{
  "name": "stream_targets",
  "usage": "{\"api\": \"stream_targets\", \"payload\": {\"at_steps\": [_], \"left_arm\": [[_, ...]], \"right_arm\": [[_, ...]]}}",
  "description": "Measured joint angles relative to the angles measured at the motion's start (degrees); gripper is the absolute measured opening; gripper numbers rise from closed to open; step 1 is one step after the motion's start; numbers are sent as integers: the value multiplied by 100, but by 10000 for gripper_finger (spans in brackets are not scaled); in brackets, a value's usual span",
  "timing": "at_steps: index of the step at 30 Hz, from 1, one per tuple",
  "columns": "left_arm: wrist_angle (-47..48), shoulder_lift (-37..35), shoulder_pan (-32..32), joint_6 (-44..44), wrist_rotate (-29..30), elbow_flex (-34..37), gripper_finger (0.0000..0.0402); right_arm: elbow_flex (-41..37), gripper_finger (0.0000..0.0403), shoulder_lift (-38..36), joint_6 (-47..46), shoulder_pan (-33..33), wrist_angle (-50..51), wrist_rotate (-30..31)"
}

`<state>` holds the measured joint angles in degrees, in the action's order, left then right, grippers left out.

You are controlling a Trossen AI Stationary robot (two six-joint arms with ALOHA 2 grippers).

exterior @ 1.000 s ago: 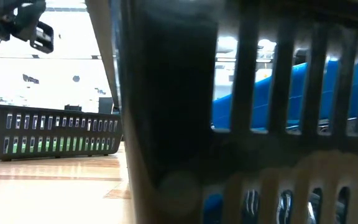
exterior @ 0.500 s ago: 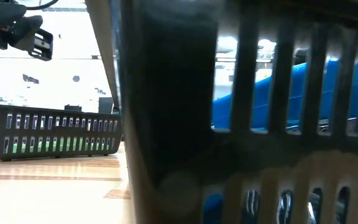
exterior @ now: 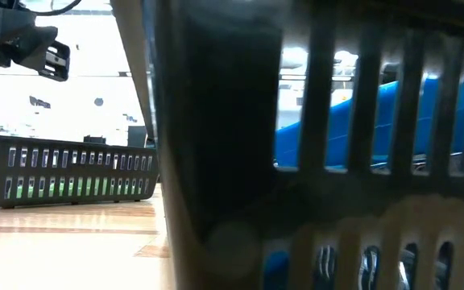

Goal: Pick & Place School Supplies
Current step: Return to Home Position

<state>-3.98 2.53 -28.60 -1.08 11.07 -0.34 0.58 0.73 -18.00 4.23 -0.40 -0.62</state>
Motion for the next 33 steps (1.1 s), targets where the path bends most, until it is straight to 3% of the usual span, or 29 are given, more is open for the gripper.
{"api": "stream_targets", "payload": {"at_steps": [33], "left_arm": [[-52, 174, 0, 0, -2, 0, 100]], "right_arm": [[0, 82, 0, 0, 0, 0, 0]]}}
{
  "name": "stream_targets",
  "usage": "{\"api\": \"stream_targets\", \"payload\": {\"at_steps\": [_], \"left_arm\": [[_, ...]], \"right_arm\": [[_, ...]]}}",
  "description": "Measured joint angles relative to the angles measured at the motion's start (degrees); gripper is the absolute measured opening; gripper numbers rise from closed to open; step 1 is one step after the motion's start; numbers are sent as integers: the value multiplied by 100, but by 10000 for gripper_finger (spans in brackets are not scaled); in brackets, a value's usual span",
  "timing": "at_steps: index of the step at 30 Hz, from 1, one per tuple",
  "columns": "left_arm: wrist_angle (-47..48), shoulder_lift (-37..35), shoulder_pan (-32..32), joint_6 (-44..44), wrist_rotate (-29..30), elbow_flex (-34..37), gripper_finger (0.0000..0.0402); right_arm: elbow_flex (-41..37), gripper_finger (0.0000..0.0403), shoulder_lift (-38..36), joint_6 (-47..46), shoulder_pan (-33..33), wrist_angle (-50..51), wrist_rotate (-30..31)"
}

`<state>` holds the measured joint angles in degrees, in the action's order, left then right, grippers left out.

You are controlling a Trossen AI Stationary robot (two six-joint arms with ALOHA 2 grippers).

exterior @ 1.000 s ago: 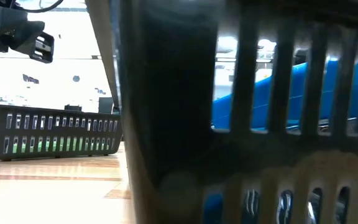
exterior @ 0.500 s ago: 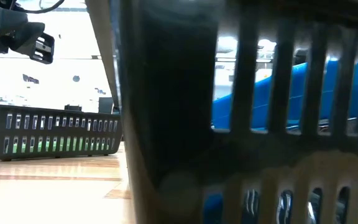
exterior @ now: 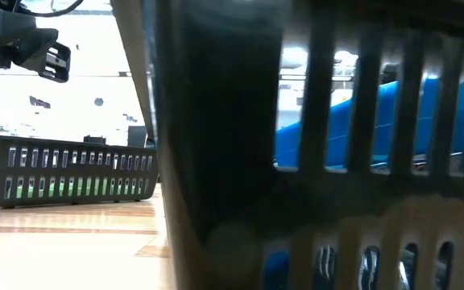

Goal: Pick & Place School Supplies
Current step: Return to Home Position

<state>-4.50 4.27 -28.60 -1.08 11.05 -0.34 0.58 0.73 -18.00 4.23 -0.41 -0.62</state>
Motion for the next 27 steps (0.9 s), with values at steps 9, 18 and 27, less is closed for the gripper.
{"api": "stream_targets", "payload": {"at_steps": [9, 18, 27], "left_arm": [[-33, 0, 0, 0, 0, 0, 100], [-47, 0, 0, 0, 0, 0, 100], [-78, 0, 0, 0, 0, 0, 100]], "right_arm": [[0, 82, 0, -2, 0, -1, -1], [0, 82, 0, -2, 0, -2, 0], [0, 82, 0, -2, 0, 0, -1]]}}
